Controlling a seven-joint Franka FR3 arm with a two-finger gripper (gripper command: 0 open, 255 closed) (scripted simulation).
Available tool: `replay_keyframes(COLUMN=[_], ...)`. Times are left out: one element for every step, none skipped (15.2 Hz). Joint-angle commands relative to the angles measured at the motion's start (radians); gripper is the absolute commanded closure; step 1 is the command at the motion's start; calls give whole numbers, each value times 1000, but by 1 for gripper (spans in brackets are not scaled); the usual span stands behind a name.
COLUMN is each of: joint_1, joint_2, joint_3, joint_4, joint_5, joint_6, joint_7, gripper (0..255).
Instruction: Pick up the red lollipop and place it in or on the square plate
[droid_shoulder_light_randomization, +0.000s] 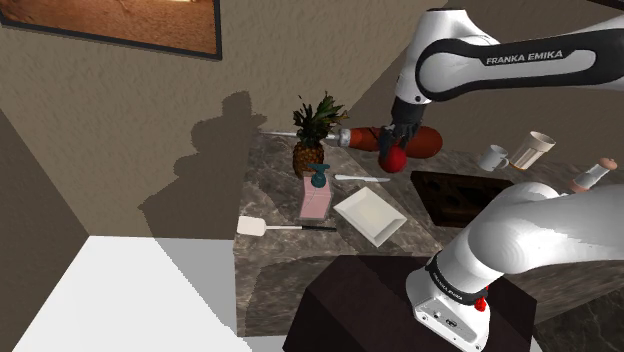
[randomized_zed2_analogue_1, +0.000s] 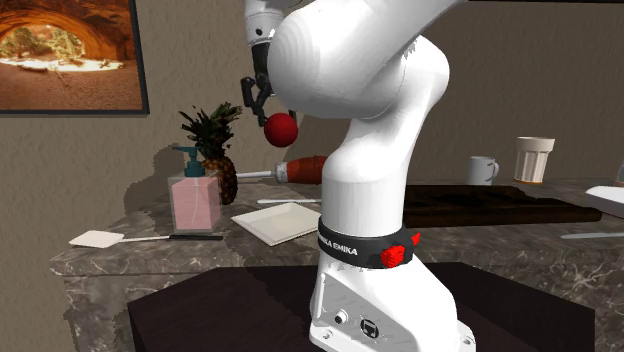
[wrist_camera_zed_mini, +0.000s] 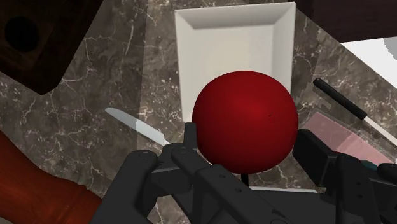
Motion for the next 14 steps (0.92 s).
replay_keyframes(joint_1=[12,12,11,11,11,10,10,9,9,8,8,7,6,6], joint_2=[-37,-32,-27,-21,-15,-8,-1,6,14,22,31,40,50,60], joint_3=[19,19,18,18,17,16,16,15,15,14,14,13,12,12], joint_4=[-32,-43,-54,-64,-74,-84,-94,-104,-113,-122,-131,-140,-148,-156], joint_5=[14,13,12,11,9,8,7,6,4,3,2,0,-1,-3], joint_6=[-7,9,25,41,57,74,90,107,125,142,160,177,195,214], joint_7=[23,24,25,26,28,29,30,31,33,34,35,37,38,40], gripper=[255,255,255,255,255,255,255,255,255,255,255,255,255,255])
